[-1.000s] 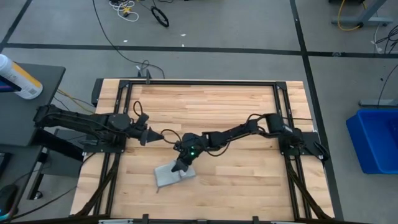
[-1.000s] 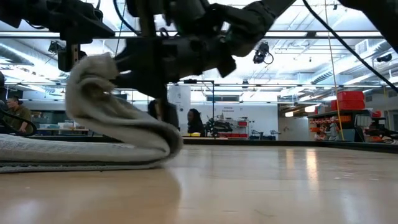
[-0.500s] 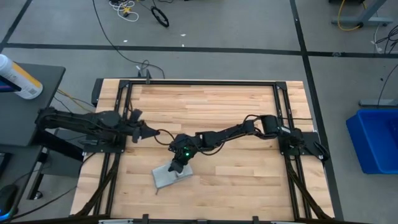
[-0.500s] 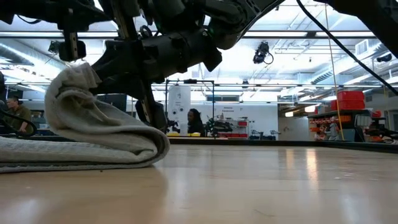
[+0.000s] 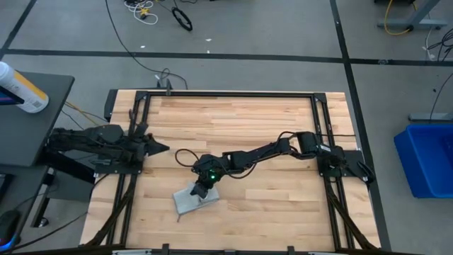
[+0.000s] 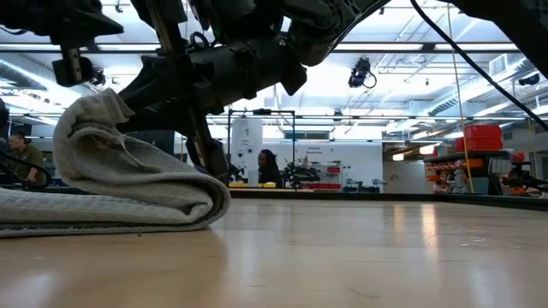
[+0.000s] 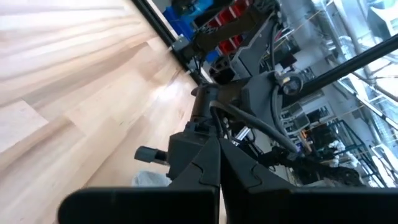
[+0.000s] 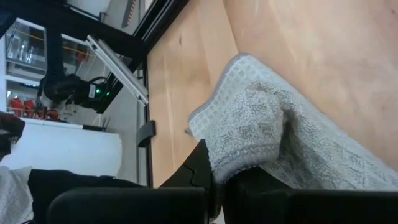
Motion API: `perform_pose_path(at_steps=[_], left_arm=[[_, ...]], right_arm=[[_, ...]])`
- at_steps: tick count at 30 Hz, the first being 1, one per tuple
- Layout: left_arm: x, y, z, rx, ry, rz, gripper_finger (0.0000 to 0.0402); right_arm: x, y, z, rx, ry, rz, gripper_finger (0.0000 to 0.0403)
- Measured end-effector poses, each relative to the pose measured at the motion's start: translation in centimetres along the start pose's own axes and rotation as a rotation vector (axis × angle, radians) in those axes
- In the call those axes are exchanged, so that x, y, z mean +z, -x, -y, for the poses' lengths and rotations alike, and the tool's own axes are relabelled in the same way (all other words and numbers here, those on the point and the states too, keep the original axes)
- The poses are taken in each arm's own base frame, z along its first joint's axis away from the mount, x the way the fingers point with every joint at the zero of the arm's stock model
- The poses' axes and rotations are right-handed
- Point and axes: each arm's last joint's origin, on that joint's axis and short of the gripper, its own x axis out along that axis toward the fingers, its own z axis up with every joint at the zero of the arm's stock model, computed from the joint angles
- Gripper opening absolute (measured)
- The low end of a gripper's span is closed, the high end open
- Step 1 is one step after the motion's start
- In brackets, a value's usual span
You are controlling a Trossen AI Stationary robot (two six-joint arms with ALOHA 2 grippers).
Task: Fold microfiber towels
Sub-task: Fold the gray microfiber towel
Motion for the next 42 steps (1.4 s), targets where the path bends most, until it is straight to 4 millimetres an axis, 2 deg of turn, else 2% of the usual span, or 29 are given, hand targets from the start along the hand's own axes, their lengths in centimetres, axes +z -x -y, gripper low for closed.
perform_pose_path(at_steps=[7, 14, 21, 34, 42], left_arm=[[0.2, 2.8, -0.7, -0.033, 0.005, 0.119, 0.0000], [0.4, 3.3, -0.6, -0.002, -0.009, 0.113, 0.0000], [0.4, 3.3, -0.6, 0.000, -0.009, 0.121, 0.0000], [0.4, 3.3, -0.7, 0.017, -0.004, 0.118, 0.0000], [0.3, 3.3, -0.9, 0.032, 0.001, 0.107, 0.0000]], right_arm=[[-0.1, -0.1, -0.1, 0.001, 0.001, -0.003, 0.0011], [-0.3, -0.4, 0.4, -0.019, -0.006, -0.007, 0.0011], [-1.8, -1.5, 1.2, -0.058, -0.042, -0.056, 0.0012], [-1.7, -1.6, 0.5, -0.021, 0.020, -0.029, 0.0070], [-1.8, -1.7, 0.2, 0.011, 0.037, -0.037, 0.0164]])
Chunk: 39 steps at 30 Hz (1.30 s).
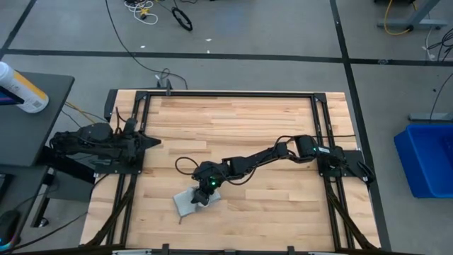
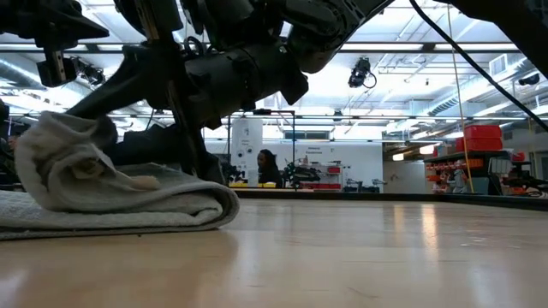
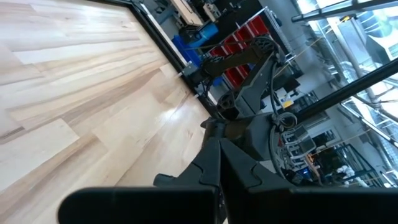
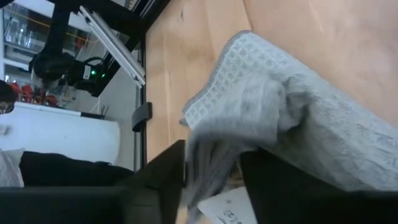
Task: Fold microfiber towels
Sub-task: Fold the gray microfiber towel
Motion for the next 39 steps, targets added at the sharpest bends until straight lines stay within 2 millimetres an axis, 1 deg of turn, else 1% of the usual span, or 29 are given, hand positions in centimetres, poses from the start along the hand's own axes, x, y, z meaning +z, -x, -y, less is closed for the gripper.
perform_pose_path(at_steps=[4, 7, 9, 17, 20, 23, 26, 29, 33, 37, 39], left_arm=[[0.0, 0.0, 0.0, 0.000, 0.000, 0.000, 0.0000], [0.0, 0.0, 0.0, 0.000, 0.000, 0.000, 0.0000], [0.0, 0.0, 0.0, 0.000, 0.000, 0.000, 0.0000], [0.0, 0.0, 0.0, 0.003, -0.001, 0.001, 0.0000], [-0.1, 0.0, -0.1, 0.014, 0.000, -0.006, 0.0000], [-0.2, 0.0, -0.2, 0.025, 0.006, -0.013, 0.0000], [-0.4, 0.0, -0.6, 0.060, 0.023, -0.036, 0.0000], [-0.8, 0.1, -1.1, 0.116, 0.039, -0.073, 0.0000], [-0.8, 0.1, -1.2, 0.123, 0.044, -0.080, 0.0000], [-0.9, 0.1, -1.2, 0.103, 0.081, -0.112, 0.0000], [-1.1, -0.1, -1.2, 0.098, 0.115, -0.142, 0.0000]], right_arm=[[0.0, 0.0, 0.0, 0.005, -0.002, 0.003, 0.0202], [0.1, 0.0, -0.2, 0.017, 0.011, 0.010, 0.0210], [0.1, 0.0, -0.2, 0.017, 0.012, 0.010, 0.0206], [-0.1, -0.1, -0.4, 0.024, 0.015, 0.001, 0.0169], [-0.2, 0.0, -0.3, 0.000, -0.019, -0.018, 0.0162], [0.0, 0.8, -0.5, -0.031, -0.044, -0.035, 0.0165], [0.4, 2.0, -0.6, -0.092, -0.075, -0.052, 0.0179], [0.6, 3.2, 0.0, -0.187, -0.107, -0.089, 0.0193], [0.7, 4.8, 0.7, -0.276, -0.134, -0.157, 0.0206], [-0.1, 5.3, 1.3, -0.323, -0.141, -0.263, 0.0213], [-0.2, 5.5, 1.3, -0.330, -0.125, -0.282, 0.0212]])
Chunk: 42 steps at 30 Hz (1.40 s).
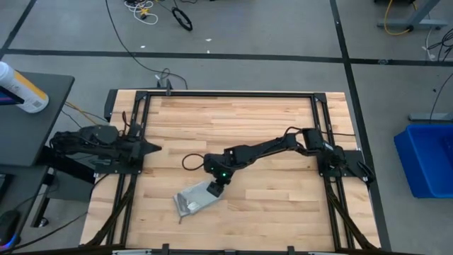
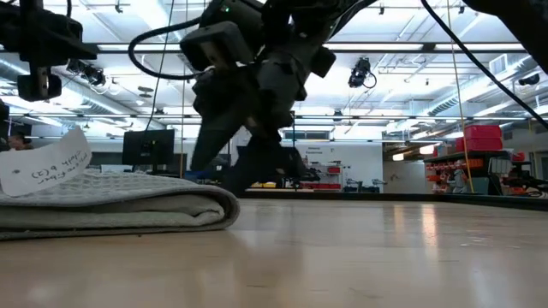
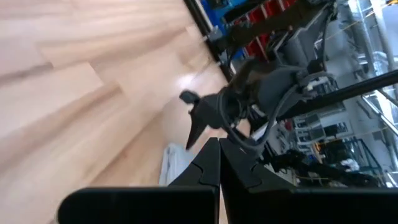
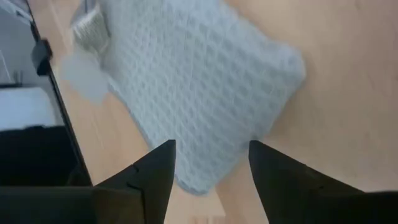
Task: Fold microfiber towels
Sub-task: Fold the gray microfiber towel
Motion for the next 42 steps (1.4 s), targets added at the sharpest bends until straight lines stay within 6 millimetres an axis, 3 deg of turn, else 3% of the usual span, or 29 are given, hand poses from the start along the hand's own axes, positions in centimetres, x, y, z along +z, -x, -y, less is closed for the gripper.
perform_pose_path(at_steps=[4, 8, 11, 15, 27, 33, 42], left_arm=[[-0.7, -1.3, -0.5, 0.010, 0.044, -0.070, 0.0000], [-1.7, -3.8, -1.1, -0.036, 0.080, -0.125, 0.0000], [-2.4, -5.8, -1.4, -0.125, 0.130, -0.147, 0.0000], [-3.3, -7.6, -1.7, -0.160, 0.172, -0.184, 0.0000], [-8.0, -10.0, 0.5, 0.019, 0.117, -0.578, 0.0000], [-10.2, -12.2, 2.3, 0.031, 0.126, -0.615, 0.0000], [-13.0, -15.9, 1.3, 0.128, 0.203, -0.654, 0.0000]], right_arm=[[-0.1, 0.6, -0.2, -0.012, 0.017, 0.000, 0.0205], [0.9, 3.0, -0.6, -0.020, 0.018, 0.104, 0.0206], [1.5, 4.6, -0.1, -0.051, -0.004, 0.137, 0.0213], [1.3, 5.5, 1.4, -0.141, -0.028, 0.075, 0.0215], [-0.3, 4.8, 3.4, -0.238, -0.014, -0.033, 0.0206], [-0.4, 4.4, 4.0, -0.221, -0.010, -0.040, 0.0202], [-0.6, 4.7, 3.7, -0.180, 0.015, -0.047, 0.0206]])
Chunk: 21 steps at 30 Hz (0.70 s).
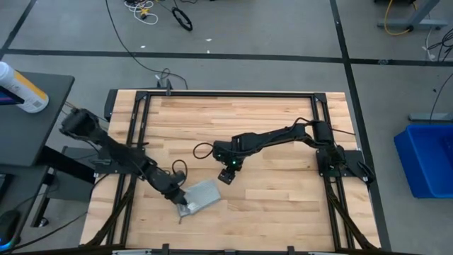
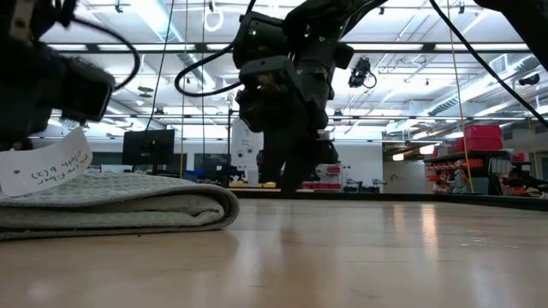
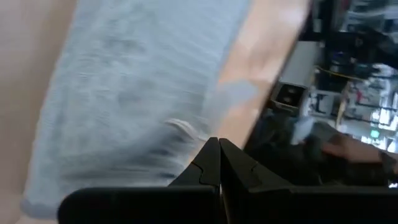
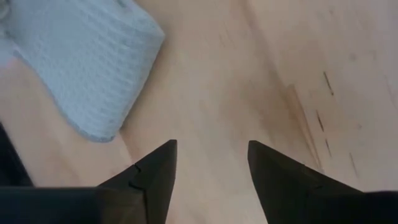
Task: Fold microfiber towels
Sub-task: Fold the gray microfiber towel
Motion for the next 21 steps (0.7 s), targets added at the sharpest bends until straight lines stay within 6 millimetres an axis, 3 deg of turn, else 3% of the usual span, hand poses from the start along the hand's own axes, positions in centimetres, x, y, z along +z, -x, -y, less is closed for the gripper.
perform_pose_path(at_steps=[8, 17, 21], left_arm=[[-0.2, -2.1, -2.0, 0.104, 0.070, -0.074, 0.0000], [-0.2, -2.7, -2.2, 0.097, 0.083, -0.081, 0.0000], [-0.2, -2.7, -2.2, 0.097, 0.081, -0.081, 0.0000]], right_arm=[[0.2, 0.6, -0.9, 0.110, 0.026, 0.017, 0.0196], [-0.2, 0.1, -3.3, 0.205, 0.054, 0.050, 0.0116], [-0.4, -0.8, -2.9, 0.245, 0.030, 0.054, 0.0129]])
